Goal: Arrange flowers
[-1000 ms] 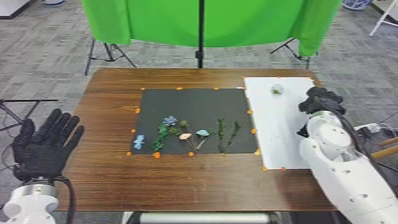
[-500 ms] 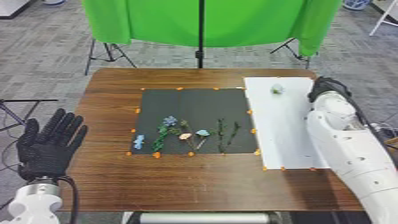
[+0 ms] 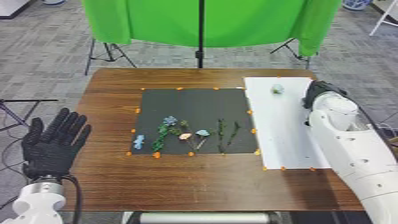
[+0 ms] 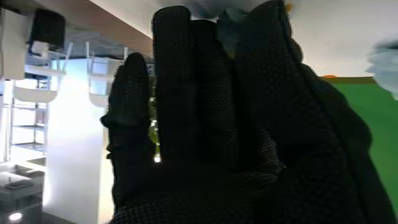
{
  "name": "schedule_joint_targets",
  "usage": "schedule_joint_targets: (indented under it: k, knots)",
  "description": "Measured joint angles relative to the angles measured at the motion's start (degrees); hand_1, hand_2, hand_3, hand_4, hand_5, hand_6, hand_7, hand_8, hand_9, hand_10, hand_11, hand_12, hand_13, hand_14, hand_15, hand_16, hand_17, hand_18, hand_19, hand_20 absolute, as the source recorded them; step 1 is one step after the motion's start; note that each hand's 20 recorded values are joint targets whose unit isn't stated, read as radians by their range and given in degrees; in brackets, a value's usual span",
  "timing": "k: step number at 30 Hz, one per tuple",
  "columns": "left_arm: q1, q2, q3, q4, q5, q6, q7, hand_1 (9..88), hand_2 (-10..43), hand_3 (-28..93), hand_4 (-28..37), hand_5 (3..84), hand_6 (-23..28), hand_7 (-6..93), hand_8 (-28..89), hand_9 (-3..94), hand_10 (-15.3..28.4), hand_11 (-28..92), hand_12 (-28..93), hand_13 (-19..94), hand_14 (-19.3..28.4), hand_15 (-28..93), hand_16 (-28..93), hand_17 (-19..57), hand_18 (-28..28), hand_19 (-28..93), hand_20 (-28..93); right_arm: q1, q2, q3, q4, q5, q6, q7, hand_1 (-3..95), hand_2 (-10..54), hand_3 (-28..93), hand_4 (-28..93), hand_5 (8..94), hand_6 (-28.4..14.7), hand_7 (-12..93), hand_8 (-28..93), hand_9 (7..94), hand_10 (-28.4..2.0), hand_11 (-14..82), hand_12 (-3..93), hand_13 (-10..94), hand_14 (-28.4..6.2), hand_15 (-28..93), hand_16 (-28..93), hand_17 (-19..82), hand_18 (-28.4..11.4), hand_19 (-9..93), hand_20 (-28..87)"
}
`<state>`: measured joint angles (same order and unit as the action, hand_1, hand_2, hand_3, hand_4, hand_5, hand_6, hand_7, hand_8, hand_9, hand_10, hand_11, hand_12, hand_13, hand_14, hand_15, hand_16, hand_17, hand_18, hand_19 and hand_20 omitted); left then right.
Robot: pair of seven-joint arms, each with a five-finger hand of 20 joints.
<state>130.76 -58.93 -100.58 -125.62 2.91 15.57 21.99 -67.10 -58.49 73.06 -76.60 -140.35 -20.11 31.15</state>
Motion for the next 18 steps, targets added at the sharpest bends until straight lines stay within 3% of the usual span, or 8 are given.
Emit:
schedule_joint_targets:
  k: [5, 8, 12, 18]
  knots:
    - [0.0, 0.00, -0.05, 0.02, 0.00, 0.00, -0.08, 28.1, 12.8, 68, -28.3, 50.7, 9.6, 10.0, -9, 45.0, 14.4, 19, 11, 39, 14.0, 30, -4, -4.0, 14.1, 36, 15, -0.6, 0.0, -1.3, -0.4, -1.1, 3.2, -1.1, 71.8, -3.1, 44, -28, 79.1, 2.7, 15, 2, 83.5, -8.4, 3.1, 31.1, 69, -4.6, 20, 42, 27, -14.7, 72, 46]
    - [0.0, -0.02, -0.08, 0.03, 0.00, 0.00, -0.11, 28.1, 12.9, 68, -28.3, 50.7, 9.6, 10.0, -9, 45.0, 14.4, 19, 11, 39, 14.0, 30, -4, -4.0, 14.1, 36, 15, -2.9, 0.5, -2.1, -2.3, -0.6, 8.6, -2.8, 70.5, -3.8, 46, -28, 79.5, 3.0, 15, 2, 83.9, -8.3, 3.0, 31.0, 70, -4.6, 19, 43, 28, -14.9, 71, 46]
    - [0.3, -0.04, -0.55, 0.02, 0.00, 0.00, -0.03, 28.1, 12.9, 68, -28.3, 50.7, 9.6, 10.0, -9, 44.9, 14.4, 19, 11, 39, 14.0, 30, -4, -4.0, 14.1, 36, 14, -7.9, 2.9, -3.7, -8.7, 1.2, 17.0, -7.1, 66.8, -4.7, 53, -28, 79.6, 3.0, 15, 2, 84.1, -8.5, 3.3, 30.3, 70, -4.7, 19, 42, 28, -16.0, 72, 45]
    - [1.2, -0.10, -1.66, -0.08, 0.00, 0.00, 0.18, 28.2, 12.9, 68, -28.3, 50.9, 9.6, 10.0, -9, 45.0, 14.4, 19, 11, 39, 14.0, 30, -4, -4.0, 14.1, 36, 14, -12.2, 8.6, -9.3, -20.9, 1.4, 19.7, -14.0, 62.9, -5.5, 59, -28, 79.4, 2.1, 15, 1, 83.4, -9.4, 5.2, 28.5, 71, -5.7, 21, 40, 29, -17.9, 73, 45]
